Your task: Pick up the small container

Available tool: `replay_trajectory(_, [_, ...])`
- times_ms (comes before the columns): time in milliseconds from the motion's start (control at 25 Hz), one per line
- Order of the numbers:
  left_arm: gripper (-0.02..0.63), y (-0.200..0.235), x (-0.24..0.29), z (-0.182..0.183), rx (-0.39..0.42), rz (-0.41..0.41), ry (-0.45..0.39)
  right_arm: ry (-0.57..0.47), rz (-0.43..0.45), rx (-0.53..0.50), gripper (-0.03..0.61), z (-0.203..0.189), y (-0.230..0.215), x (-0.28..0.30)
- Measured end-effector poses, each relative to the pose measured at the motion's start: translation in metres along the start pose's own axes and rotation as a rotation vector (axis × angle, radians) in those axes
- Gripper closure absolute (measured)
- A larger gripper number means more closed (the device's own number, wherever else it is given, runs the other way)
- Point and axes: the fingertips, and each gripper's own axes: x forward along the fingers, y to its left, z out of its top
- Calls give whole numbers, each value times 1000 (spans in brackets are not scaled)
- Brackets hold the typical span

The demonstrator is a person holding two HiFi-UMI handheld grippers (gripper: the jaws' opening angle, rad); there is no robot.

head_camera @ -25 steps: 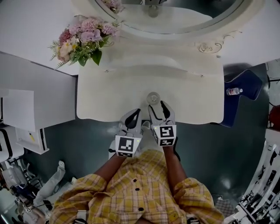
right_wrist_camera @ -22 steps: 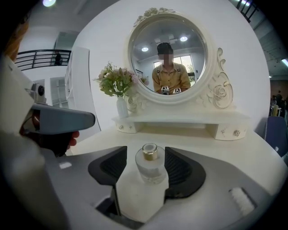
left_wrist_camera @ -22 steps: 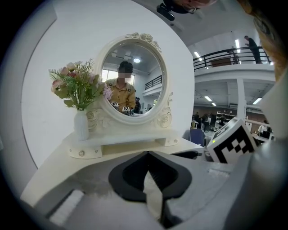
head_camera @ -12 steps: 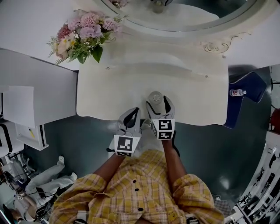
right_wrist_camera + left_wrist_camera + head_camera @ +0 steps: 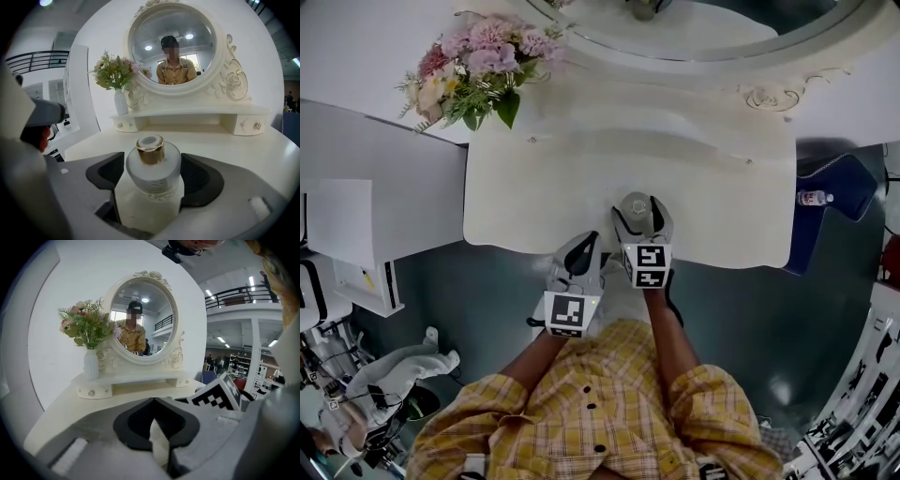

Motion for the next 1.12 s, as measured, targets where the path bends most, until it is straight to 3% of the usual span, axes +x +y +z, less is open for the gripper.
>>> replay_trajectory(800, [614,5,-5,-5,-13,27,14,25,-83,-3,199,-5,-6,27])
replay_trajectory(1120, [614,4,-7,-4,4,29,2,27,-143,-28,236,-7,-10,29])
